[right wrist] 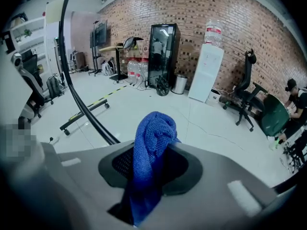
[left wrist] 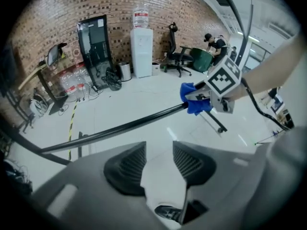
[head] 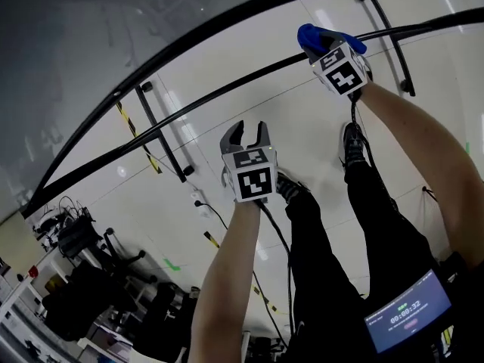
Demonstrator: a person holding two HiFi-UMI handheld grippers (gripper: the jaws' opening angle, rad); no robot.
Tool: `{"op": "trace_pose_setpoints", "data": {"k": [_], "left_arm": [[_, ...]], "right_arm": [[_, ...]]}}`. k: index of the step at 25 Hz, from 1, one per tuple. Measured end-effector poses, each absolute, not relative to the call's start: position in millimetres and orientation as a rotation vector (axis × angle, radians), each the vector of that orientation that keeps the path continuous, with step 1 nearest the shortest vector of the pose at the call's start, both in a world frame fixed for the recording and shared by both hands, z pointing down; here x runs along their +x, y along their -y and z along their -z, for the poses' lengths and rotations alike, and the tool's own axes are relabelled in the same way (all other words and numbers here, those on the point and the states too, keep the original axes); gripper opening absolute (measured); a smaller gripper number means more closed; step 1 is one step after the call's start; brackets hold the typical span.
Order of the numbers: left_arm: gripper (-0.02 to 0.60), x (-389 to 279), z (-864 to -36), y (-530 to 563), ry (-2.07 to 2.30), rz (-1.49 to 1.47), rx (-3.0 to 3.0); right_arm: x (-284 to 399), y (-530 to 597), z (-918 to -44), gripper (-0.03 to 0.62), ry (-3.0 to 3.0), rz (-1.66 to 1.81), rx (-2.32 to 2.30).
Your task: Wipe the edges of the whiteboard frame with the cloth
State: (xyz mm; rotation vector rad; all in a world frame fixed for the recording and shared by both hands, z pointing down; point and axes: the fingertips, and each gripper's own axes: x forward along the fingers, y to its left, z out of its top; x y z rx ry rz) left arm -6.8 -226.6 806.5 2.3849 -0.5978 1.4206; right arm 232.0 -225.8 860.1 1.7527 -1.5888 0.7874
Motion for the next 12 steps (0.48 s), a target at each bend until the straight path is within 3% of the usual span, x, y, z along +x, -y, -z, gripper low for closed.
{"op": "trace_pose_setpoints", "data": {"k": [12], "left_arm": [[0.173,-83.6,-796.7,258.9,0.796,-1.289,2.286]], "right_arm": [[181.7,262.9,-876.8,0.117,1.585,-0.784,1.632]]}}
